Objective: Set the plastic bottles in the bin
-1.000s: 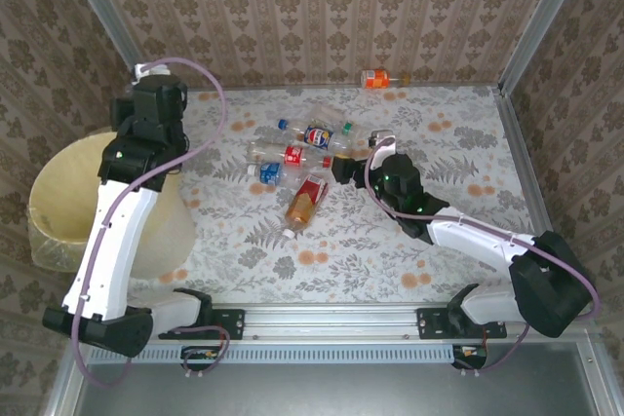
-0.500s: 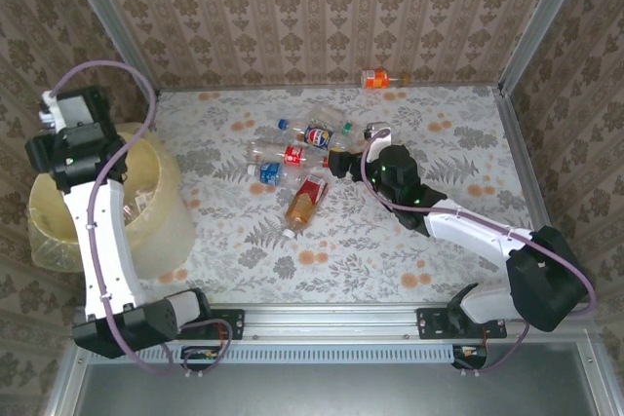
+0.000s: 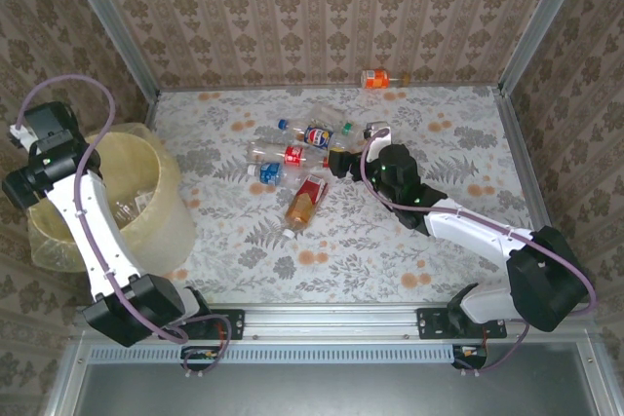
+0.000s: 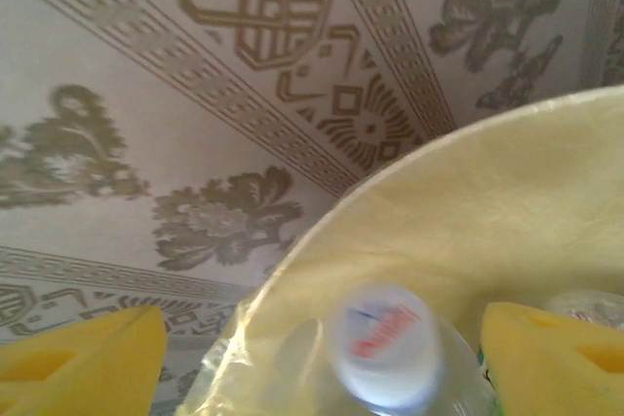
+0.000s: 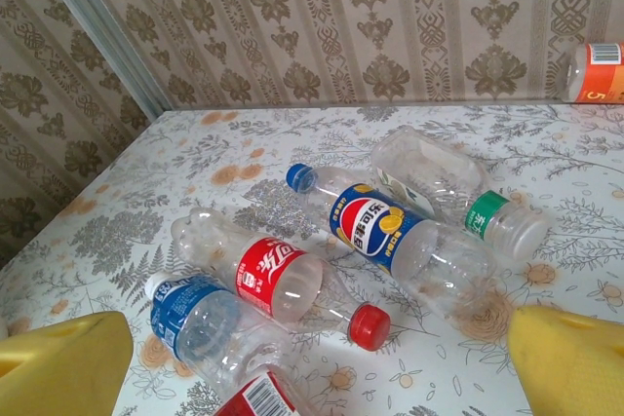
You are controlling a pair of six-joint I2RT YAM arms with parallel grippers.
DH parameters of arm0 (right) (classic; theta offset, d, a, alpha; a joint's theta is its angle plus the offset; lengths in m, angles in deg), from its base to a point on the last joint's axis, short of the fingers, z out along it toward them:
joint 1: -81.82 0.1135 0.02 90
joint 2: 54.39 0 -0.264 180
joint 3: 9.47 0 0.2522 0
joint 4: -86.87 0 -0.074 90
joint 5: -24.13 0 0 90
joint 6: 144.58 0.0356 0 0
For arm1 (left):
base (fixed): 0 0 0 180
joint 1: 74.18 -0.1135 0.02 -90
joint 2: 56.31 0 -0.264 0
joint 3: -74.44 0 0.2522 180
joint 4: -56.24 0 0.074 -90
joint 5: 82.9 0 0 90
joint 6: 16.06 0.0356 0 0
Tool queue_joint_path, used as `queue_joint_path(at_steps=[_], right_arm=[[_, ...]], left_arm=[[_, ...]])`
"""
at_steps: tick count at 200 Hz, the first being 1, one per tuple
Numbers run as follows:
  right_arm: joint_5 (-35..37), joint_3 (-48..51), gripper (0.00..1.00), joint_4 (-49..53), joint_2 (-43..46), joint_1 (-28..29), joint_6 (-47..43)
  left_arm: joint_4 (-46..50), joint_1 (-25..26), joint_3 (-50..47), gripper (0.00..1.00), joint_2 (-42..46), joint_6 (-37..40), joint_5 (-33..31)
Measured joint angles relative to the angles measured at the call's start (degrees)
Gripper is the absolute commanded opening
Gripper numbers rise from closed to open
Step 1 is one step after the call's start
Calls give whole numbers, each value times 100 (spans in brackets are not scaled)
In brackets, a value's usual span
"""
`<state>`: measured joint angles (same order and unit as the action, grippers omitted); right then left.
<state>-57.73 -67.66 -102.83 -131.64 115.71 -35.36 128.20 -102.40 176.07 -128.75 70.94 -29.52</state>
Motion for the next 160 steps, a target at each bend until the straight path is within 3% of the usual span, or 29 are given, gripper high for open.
queue_joint_path(at_steps=[47, 76, 112, 160], right_arm=[[4, 0, 100, 140, 4, -22, 13], [7, 0, 100, 210, 7, -31, 48], [7, 2, 100, 286, 81, -39, 90], [33, 166, 100, 293, 363, -52, 197]], left_arm=[[273, 66, 256, 91, -37, -190, 280], [308, 444, 452, 93, -24, -223, 507], [258, 1353, 494, 93, 92, -273, 994], [-74, 3003, 693, 95, 109, -507, 1141]])
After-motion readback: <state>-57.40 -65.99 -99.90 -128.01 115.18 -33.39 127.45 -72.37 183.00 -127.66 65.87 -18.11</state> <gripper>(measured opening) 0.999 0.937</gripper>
